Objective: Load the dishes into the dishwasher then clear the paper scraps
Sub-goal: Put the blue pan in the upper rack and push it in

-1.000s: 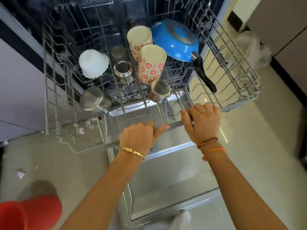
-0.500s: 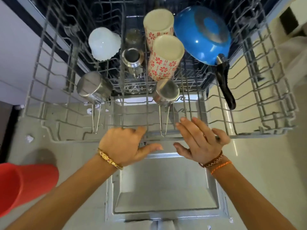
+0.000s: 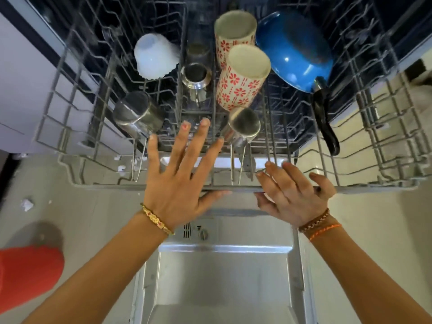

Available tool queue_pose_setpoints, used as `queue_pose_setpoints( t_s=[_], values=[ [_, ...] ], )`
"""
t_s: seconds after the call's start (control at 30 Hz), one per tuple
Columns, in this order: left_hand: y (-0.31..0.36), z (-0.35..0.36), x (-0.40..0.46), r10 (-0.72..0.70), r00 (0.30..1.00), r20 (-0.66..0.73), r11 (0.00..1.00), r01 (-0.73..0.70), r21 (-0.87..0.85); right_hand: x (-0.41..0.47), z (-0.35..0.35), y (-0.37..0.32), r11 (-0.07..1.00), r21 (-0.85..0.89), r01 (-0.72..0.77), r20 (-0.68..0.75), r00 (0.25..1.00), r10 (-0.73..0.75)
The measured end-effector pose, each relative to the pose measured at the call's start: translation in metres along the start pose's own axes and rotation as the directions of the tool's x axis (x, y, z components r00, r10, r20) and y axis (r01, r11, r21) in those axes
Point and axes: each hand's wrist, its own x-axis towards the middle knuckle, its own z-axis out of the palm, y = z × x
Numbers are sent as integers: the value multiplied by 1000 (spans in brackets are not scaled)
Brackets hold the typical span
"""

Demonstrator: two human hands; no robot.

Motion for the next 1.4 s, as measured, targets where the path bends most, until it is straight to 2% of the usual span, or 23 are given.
queue_pose_setpoints(
  t_s=[0.2,0.3,0.4,0.5,0.67,0.8,0.9,1.03,1.13,1.23,1.3,1.4],
  values=[
    [-18,24,60,-19,999,50,999,22,-50,30,50,22,999,16,28,62,998,-29],
    [-31,43,95,-58,993,105,994,67,-84,45,88,35,1000,7,-10,97,995,10],
    [-38,54,118,-84,986,141,989,100,-107,58,106,41,993,92,-73,179,982,56],
    [-55,70,141,-114,981,159,987,130,-92,73,137,39,998,26,-62,159,986,57],
    [-64,86,153,-42,997,61,993,48,-107,71,162,47,997,-71,-31,58,998,35],
    [-55,94,168,-29,999,16,990,31,-135,72,176,66,996,-91,-1,79,997,8],
    [-56,103,169,-35,998,-61,993,28,-113,73,179,64,995,-88,-36,71,997,43],
    [-57,106,167,-10,999,-40,992,5,-122,74,174,63,997,-66,-49,93,994,55],
    [-56,105,167,-20,1000,15,989,22,-148,78,171,56,989,-34,-142,141,979,145],
    [-56,105,167,-8,1000,-15,992,6,-130,79,165,35,929,37,-367,193,915,354],
    [-56,109,165,-11,994,-106,999,6,-49,85,161,22,853,65,-518,231,839,492],
    [-53,107,163,-53,969,-239,994,75,85,96,155,13,738,102,-667,267,733,625]
  ],
)
